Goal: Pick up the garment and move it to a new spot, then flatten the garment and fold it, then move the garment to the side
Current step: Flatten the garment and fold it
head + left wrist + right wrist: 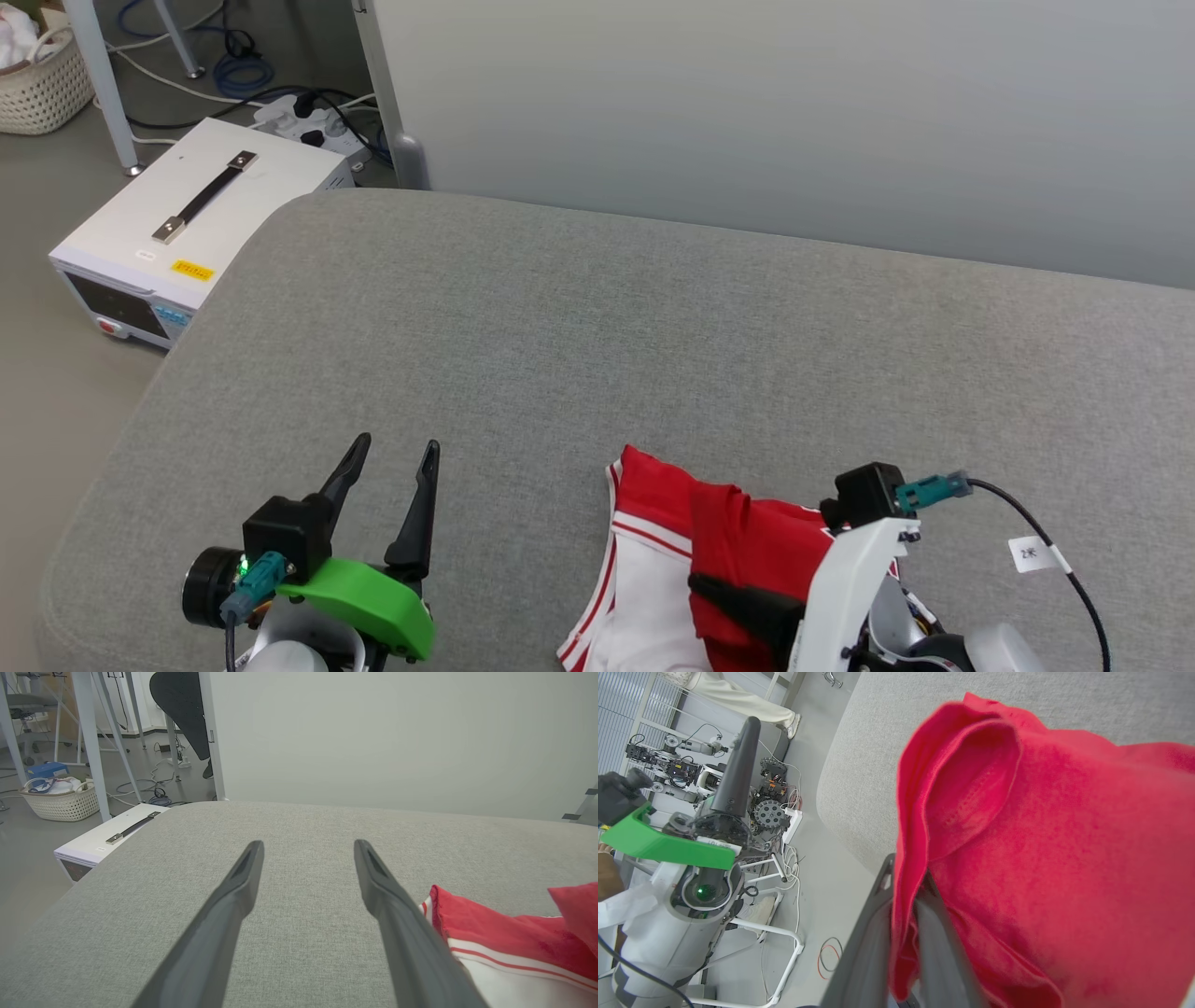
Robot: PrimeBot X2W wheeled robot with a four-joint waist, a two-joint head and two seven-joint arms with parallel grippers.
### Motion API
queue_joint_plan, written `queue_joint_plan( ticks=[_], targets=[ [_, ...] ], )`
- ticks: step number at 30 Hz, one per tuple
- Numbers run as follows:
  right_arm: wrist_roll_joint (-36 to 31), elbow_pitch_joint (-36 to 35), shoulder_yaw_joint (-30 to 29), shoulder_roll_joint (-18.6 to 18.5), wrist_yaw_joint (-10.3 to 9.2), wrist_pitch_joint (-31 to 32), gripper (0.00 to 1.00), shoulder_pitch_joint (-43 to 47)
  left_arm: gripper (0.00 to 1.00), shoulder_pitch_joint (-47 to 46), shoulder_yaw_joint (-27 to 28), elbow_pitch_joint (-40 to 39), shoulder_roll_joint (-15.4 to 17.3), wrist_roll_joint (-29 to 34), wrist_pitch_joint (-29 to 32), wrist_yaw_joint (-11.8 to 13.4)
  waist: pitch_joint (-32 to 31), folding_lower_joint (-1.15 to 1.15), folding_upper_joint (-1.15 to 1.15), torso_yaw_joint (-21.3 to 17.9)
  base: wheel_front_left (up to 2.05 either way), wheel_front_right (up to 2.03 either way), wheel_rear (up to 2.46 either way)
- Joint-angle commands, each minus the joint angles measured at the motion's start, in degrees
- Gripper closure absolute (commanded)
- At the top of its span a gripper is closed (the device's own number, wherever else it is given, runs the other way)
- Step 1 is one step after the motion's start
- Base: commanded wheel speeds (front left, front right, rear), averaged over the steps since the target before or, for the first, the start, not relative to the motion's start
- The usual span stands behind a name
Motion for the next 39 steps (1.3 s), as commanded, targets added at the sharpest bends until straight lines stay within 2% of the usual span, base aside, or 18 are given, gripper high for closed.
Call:
queue_joint_plan(
  ticks=[1, 10, 11, 12, 13, 21, 25, 28, 30, 34, 39],
  targets=[
    [1.13, 1.82, 1.39, -0.05, -0.02, -1.87, 1.00, -1.97, 0.00, 0.57, 0.17, 0.09, -0.41, 0.63, -0.34, -0.36, 0.40, 0.00, 0.00, 0.70, 0.00, 0.00, 0.00],
    [5.43, 16.66, 6.49, -0.04, -0.02, -11.85, 1.00, -8.08, 0.00, 0.18, 0.56, 0.89, -0.83, 1.03, -0.34, -0.82, 0.94, 0.00, 0.00, 2.67, 0.00, 0.00, 0.00],
    [5.99, 18.28, 7.23, -0.04, -0.02, -13.18, 0.78, -8.81, 0.00, 0.22, 0.59, 0.92, -0.94, 1.08, -0.34, -0.88, 0.92, 0.00, 0.00, 2.81, 0.00, 0.00, 0.00],
    [6.33, 19.48, 7.88, -0.04, -0.02, -14.18, 0.62, -9.36, 0.00, 0.27, 0.60, 0.95, -1.03, 1.12, -0.34, -0.91, 0.90, 0.00, 0.00, 2.89, 0.00, 0.00, 0.00],
    [6.76, 20.81, 8.74, -0.04, -0.02, -15.32, 0.00, -10.02, 0.00, 0.35, 0.60, 1.02, -1.15, 1.17, -0.34, -0.95, 0.87, 0.00, 0.00, 2.95, 0.00, 0.00, 0.00],
    [15.50, 23.80, 16.20, -0.04, -0.02, -19.01, 0.00, -13.65, 0.00, 0.91, 0.94, 1.51, -1.26, 1.39, -0.34, -1.12, -0.08, 0.00, 0.00, 2.25, 0.00, 0.00, 0.00],
    [16.89, 26.01, 15.97, -0.04, -0.02, -21.54, 0.00, -17.71, 0.00, 1.28, 1.07, 1.07, -1.34, 1.41, -0.34, -1.34, -1.35, 0.00, 0.00, 0.80, 0.00, 0.00, 0.00],
    [11.31, 26.77, 13.52, -0.19, -0.02, -22.14, 0.00, -20.03, 0.00, 1.59, 1.26, 0.40, -1.56, 1.18, -0.34, -1.57, -1.83, 0.00, 0.00, -0.16, 0.00, 0.00, 0.00],
    [5.71, 26.15, 11.23, -1.73, -0.02, -22.94, 0.00, -21.20, 0.00, 1.75, 1.40, -0.07, -1.68, 1.24, -0.34, -1.58, -2.06, 0.00, 0.00, -0.81, 0.00, 0.00, 0.00],
    [-8.07, 21.70, 7.43, -8.16, -0.02, -26.07, 0.00, -21.75, 0.00, 1.84, 1.95, -1.31, -2.37, 1.08, -0.34, -1.86, -2.11, 0.00, 0.00, -1.92, 0.00, 0.00, 0.00],
    [-18.78, 15.28, 1.93, -14.06, -0.02, -30.28, 0.00, -19.28, 0.00, 2.10, 2.77, -2.99, -3.43, 1.28, -0.34, -2.11, -1.66, 0.00, 0.00, -3.17, 0.00, 0.00, 0.00]
  ],
)
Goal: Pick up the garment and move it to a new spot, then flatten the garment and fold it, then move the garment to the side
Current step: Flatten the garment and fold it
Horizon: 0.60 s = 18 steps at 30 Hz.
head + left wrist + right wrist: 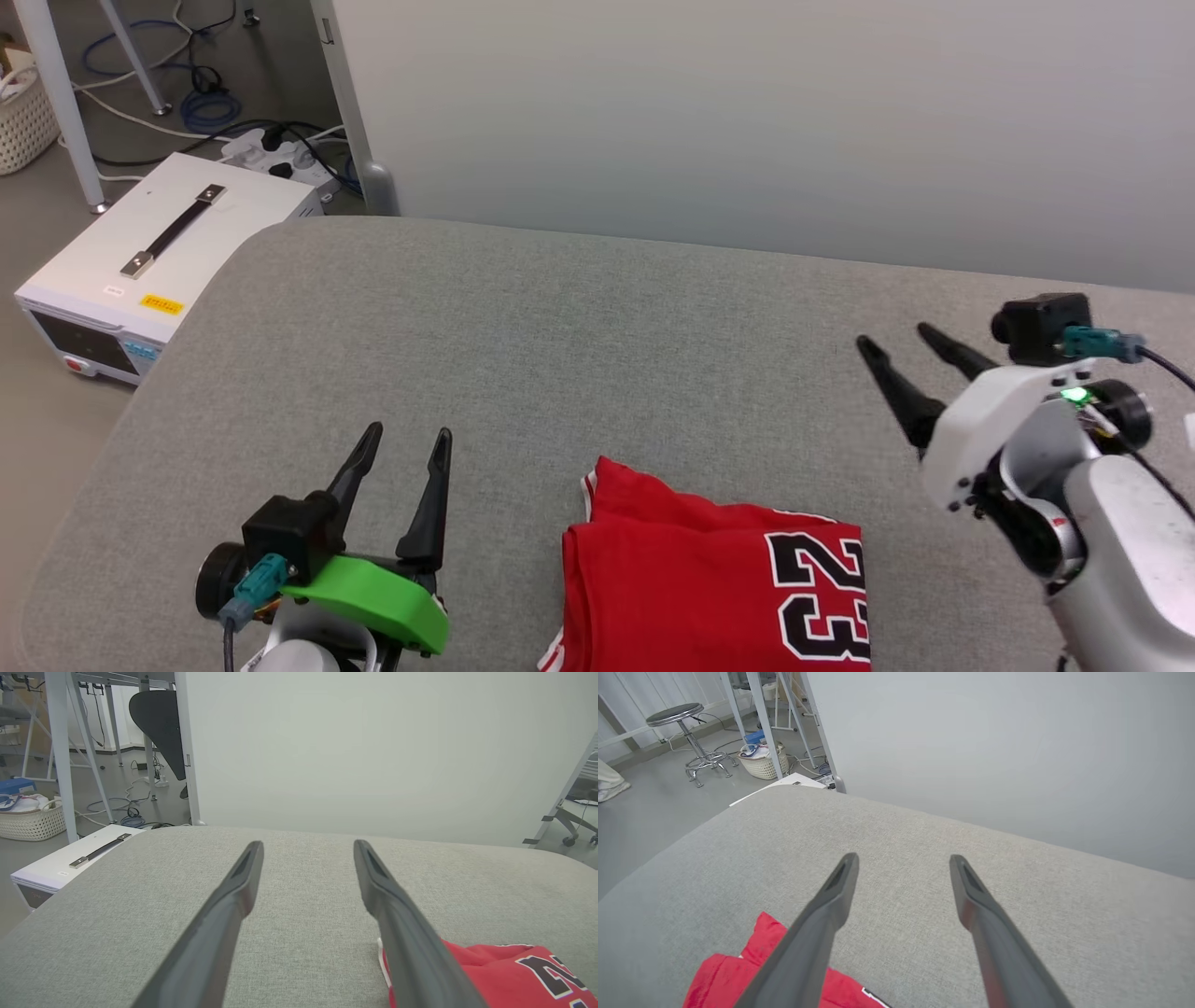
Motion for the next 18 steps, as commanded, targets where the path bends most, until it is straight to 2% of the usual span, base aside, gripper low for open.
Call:
queue_joint_plan(
  ticks=[1, 5, 8, 12, 18],
  targets=[
    [-2.65, -1.80, -1.25, -1.44, 0.02, -1.41, 0.00, 1.88, 0.00, 0.96, 0.40, -0.60, -0.56, 0.46, -0.33, -0.40, 0.47, 0.00, 0.00, -0.68, 0.00, 0.00, 0.00],
    [-8.62, -6.26, -5.01, -4.81, 0.02, -5.16, 0.00, 5.41, 0.00, 0.96, 1.17, -1.81, -1.37, 1.15, -0.33, -0.77, 1.15, 0.00, 0.00, -1.41, 0.00, 0.00, 0.00],
    [-11.26, -8.83, -8.93, -5.07, 0.02, -8.00, 0.00, 8.78, 0.00, 1.06, 1.94, -2.88, -2.20, 1.81, -0.33, -1.04, 1.72, 0.00, 0.00, -1.74, 0.00, 0.00, 0.00],
    [-13.78, -12.44, -14.17, -3.11, 0.02, -11.62, 0.00, 14.08, 0.00, 1.74, 2.90, -3.96, -3.31, 3.02, -0.33, -1.54, 2.41, 0.00, 0.00, -2.07, 0.00, 0.00, 0.00],
    [-16.48, -17.49, -19.56, 2.80, 0.02, -14.65, 0.00, 21.59, 0.00, 3.39, 4.67, -5.42, -4.90, 4.95, -0.33, -2.51, 3.06, 0.00, 0.00, -2.51, 0.00, 0.00, 0.00]
  ],
)
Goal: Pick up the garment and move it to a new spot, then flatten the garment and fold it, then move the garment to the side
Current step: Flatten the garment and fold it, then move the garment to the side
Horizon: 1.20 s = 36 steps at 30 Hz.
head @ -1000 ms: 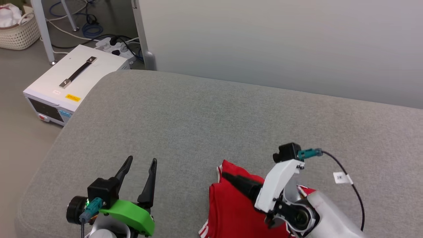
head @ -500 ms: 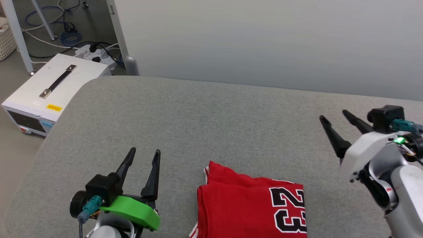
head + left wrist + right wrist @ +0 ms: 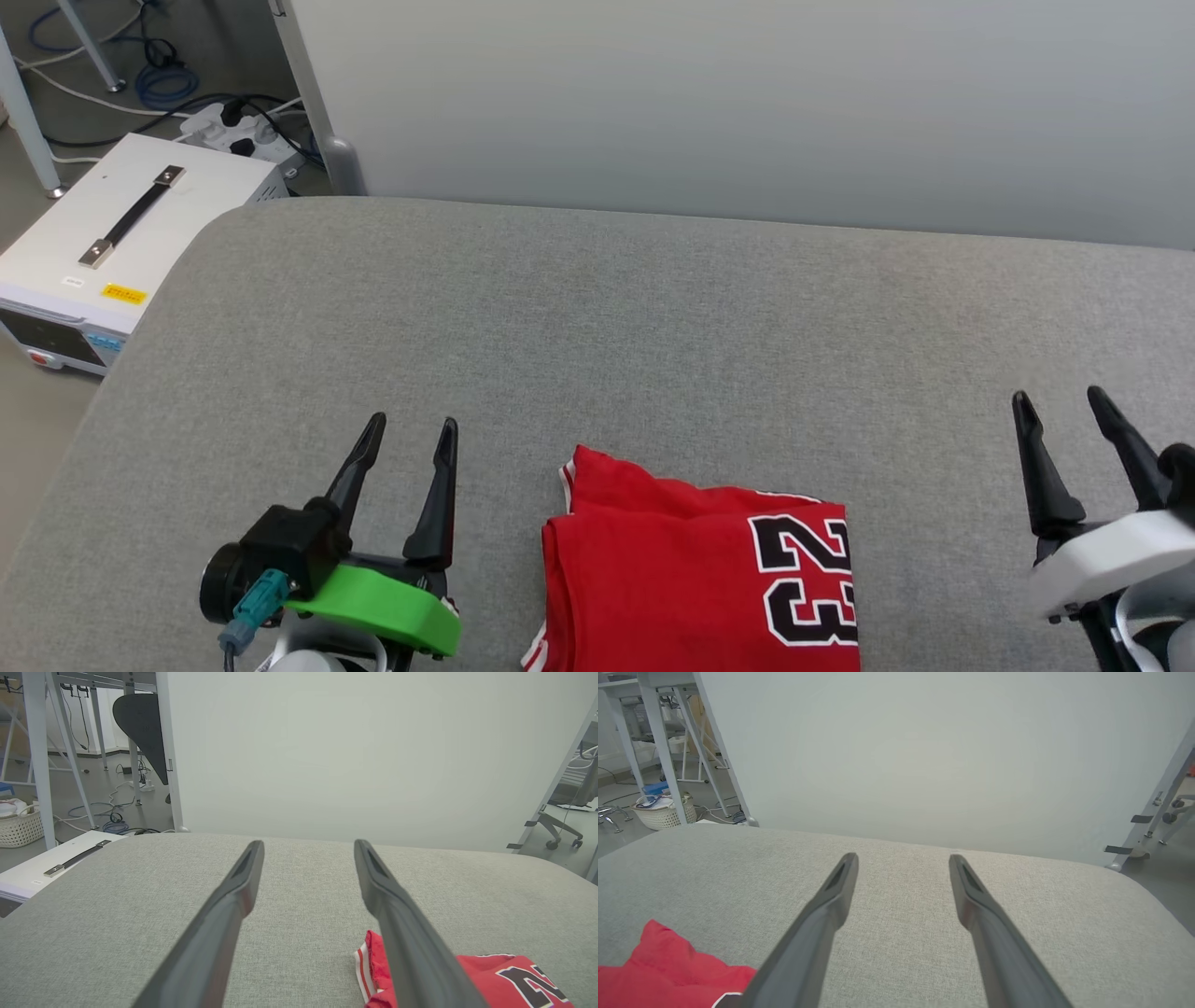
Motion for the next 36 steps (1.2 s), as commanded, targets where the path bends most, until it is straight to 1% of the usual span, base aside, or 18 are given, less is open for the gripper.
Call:
queue_joint_plan(
  ticks=[1, 5, 9, 15, 19, 22, 26, 30, 32, 36],
  targets=[
    [-0.46, -1.05, -0.95, 1.56, 0.00, -0.73, 0.00, 1.67, 0.00, 1.21, 0.50, -0.52, -0.72, 0.76, -0.33, -0.46, 0.20, 0.00, 0.00, -0.13, 0.00, 0.00, 0.00],
    [-0.84, -1.98, -1.93, 4.49, 0.00, -1.95, 0.00, 4.24, 0.00, 1.78, 1.37, -1.15, -1.92, 1.95, -0.33, -0.99, 0.58, 0.00, 0.00, -0.30, 0.00, 0.00, 0.00],
    [-1.84, -1.84, -1.75, 5.95, 0.00, -2.86, 0.00, 5.42, 0.00, 1.90, 1.80, -1.60, -2.74, 3.37, -0.33, -1.50, 0.93, 0.00, 0.00, -0.58, 0.00, 0.00, 0.00],
    [-1.97, -1.05, -1.79, 6.63, 0.00, -3.07, 0.00, 5.56, 0.00, 1.29, 2.23, -1.47, -3.39, 4.24, -0.33, -1.89, 1.15, 0.00, 0.00, -0.67, 0.00, 0.00, 0.00],
    [-2.18, -0.82, -1.11, 6.11, 0.00, -0.14, 0.00, 5.67, 0.00, 1.02, 2.33, -1.35, -3.47, 4.49, -0.33, -2.01, 1.42, 0.00, 0.00, -0.53, 0.00, 0.00, 0.00],
    [-0.77, -0.66, 1.91, 4.30, 0.00, 7.80, 0.00, 5.62, 0.00, 0.82, 2.51, -1.39, -3.48, 4.60, -0.33, -2.06, 2.06, 0.00, 0.00, -0.39, 0.00, 0.00, 0.00],
    [4.63, -2.79, 5.34, 2.67, 0.00, 24.58, 0.00, 5.80, 0.00, 0.39, 2.16, -1.31, -3.49, 4.67, -0.33, -2.09, 2.90, 0.00, 0.00, -0.01, 0.00, 0.00, 0.00],
    [8.68, -6.37, 5.58, 3.17, 0.00, 39.89, 0.00, 5.68, 0.00, -0.33, 1.27, -1.07, -3.23, 5.05, -0.33, -2.09, 4.25, 0.00, 0.00, 0.84, 0.00, 0.00, 0.00],
    [9.10, -7.84, 5.38, 3.69, 0.00, 45.54, 0.00, 5.26, 0.00, -0.81, 0.67, -1.01, -3.21, 5.13, -0.33, -2.10, 5.10, 0.00, 0.00, 1.50, 0.00, 0.00, 0.00],
    [7.70, -8.24, 5.06, 5.46, 0.00, 53.18, 0.00, 3.99, 0.00, -1.89, -0.12, -0.89, -3.20, 5.21, -0.33, -2.10, 6.81, 0.00, 0.00, 2.89, 0.00, 0.00, 0.00]
  ],
)
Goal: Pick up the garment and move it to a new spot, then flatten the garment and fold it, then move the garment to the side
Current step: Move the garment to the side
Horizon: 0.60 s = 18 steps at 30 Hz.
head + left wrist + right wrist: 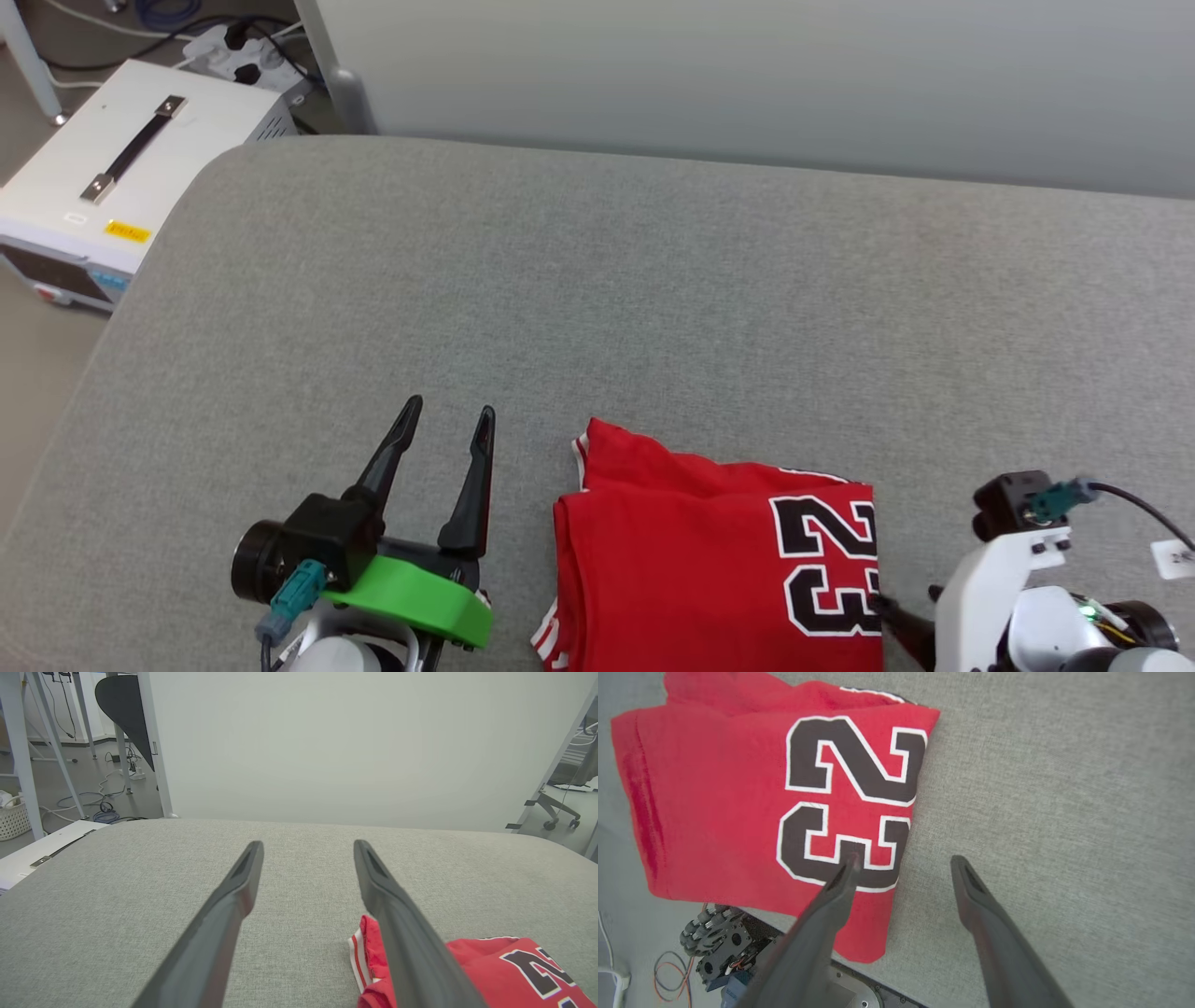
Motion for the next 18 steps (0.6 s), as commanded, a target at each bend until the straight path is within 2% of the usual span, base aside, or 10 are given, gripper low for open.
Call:
queue_joint_plan(
  ticks=[1, 6, 15, 16, 17, 18],
  targets=[
    [-0.26, 0.07, 0.31, 0.77, -0.01, 1.55, 0.00, -1.14, 0.00, -1.40, -0.19, 0.19, 0.06, 0.70, -0.34, -0.17, 1.64, 0.00, 0.00, 1.54, 0.00, 0.00, 0.00],
    [-0.52, 2.44, 0.79, 2.95, -0.01, 4.80, 0.00, -2.98, 0.00, -2.52, -0.84, 0.29, 0.12, 0.89, -0.34, -0.17, 3.52, 0.00, 0.00, 3.18, 0.00, 0.00, 0.00],
    [-1.47, 8.77, 1.80, 4.70, -0.01, 5.83, 0.00, -4.39, 0.00, -4.24, -1.27, 0.37, -0.06, 0.85, -0.34, -0.17, 5.69, 0.00, 0.00, 4.92, 0.00, 0.00, 0.00],
    [-1.54, 9.49, 2.10, 4.77, -0.01, 5.91, 0.09, -4.37, 0.00, -4.33, -1.26, 0.35, -0.10, 0.86, -0.34, -0.17, 5.79, 0.00, 0.00, 4.95, 0.00, 0.00, 0.00],
    [-1.59, 9.98, 2.56, 4.78, -0.01, 5.96, 0.55, -4.36, 0.00, -4.37, -1.21, 0.35, -0.14, 0.86, -0.34, -0.17, 5.84, 0.00, 0.00, 4.96, 0.00, 0.00, 0.00],
    [-1.80, 10.44, 3.16, 4.58, -0.01, 5.71, 0.89, -4.42, 0.00, -4.40, -1.17, 0.35, -0.17, 0.88, -0.34, -0.17, 5.86, 0.00, 0.00, 4.93, 0.00, 0.00, 0.00]
  ],
)
